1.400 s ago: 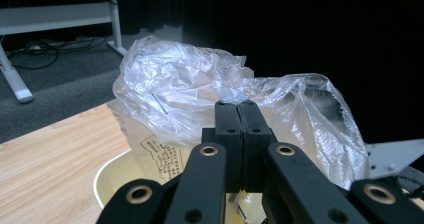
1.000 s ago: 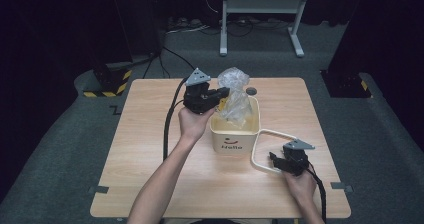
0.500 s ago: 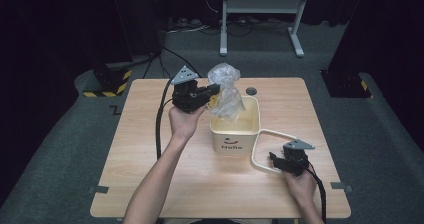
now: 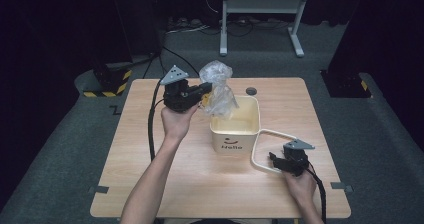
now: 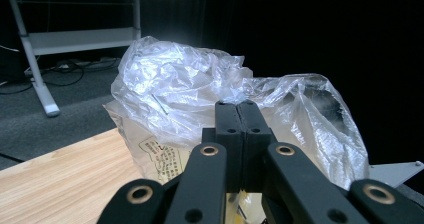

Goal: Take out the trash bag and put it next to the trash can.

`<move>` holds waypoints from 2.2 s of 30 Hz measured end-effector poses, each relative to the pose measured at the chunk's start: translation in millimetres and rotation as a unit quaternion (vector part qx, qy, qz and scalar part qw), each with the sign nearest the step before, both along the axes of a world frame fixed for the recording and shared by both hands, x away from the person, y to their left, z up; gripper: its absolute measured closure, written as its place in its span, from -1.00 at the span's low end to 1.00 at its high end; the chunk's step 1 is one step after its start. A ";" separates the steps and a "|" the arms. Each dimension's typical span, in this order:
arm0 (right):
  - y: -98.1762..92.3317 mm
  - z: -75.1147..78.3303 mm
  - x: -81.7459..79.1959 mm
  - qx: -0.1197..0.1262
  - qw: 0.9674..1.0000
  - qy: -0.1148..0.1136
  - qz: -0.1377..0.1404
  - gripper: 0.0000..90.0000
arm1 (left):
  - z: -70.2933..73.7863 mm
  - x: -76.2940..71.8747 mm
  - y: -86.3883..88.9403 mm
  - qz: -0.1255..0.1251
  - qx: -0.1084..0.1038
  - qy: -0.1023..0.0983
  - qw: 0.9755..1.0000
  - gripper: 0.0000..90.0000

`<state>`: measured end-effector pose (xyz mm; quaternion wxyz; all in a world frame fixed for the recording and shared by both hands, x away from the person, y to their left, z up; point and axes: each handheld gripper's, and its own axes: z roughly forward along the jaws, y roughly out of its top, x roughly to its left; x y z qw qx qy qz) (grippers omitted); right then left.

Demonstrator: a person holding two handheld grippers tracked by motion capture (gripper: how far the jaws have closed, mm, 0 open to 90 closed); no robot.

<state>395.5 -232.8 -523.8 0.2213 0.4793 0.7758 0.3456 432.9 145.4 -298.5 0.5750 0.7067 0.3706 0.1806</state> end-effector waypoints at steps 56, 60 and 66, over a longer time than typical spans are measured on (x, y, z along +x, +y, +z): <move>0.1 0.0 0.0 0.001 1.000 0.000 -0.002 -0.23 | -23.7 -21.4 92.7 0.089 -0.009 0.020 0.996 0.98; 0.2 0.0 0.0 0.001 1.000 0.000 -0.002 -0.24 | -25.1 -22.2 93.9 0.090 -0.006 0.020 0.996 0.98; 0.2 0.0 0.0 0.001 1.000 0.000 -0.002 -0.24 | -25.1 -23.6 92.9 0.091 0.003 0.017 0.996 0.99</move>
